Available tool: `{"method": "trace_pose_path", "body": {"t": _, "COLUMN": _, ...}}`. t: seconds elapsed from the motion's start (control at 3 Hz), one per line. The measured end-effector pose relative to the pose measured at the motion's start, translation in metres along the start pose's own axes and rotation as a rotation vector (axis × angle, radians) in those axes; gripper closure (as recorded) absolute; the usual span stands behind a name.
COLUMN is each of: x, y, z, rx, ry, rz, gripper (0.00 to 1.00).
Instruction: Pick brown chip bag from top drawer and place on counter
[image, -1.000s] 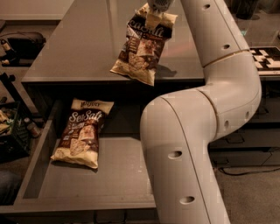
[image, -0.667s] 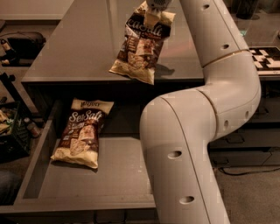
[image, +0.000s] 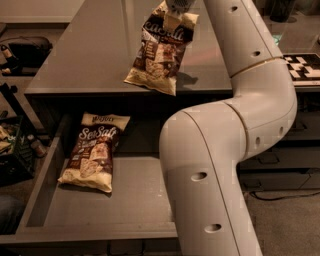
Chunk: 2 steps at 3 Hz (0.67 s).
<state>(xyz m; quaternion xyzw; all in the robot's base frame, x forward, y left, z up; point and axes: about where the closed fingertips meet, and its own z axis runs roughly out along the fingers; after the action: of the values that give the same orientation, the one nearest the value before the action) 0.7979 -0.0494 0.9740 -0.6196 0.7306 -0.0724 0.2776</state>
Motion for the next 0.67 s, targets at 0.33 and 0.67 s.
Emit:
{"method": "trace_pose_path", "body": {"t": 0.33, "x": 0.0, "y": 0.0, "z": 0.0, "rx": 0.0, "ry": 0.0, "rz": 0.0, "gripper": 0.13}}
{"method": "trace_pose_path", "body": {"t": 0.67, "x": 0.0, "y": 0.0, "z": 0.0, "rx": 0.0, "ry": 0.0, "rz": 0.0, "gripper": 0.0}}
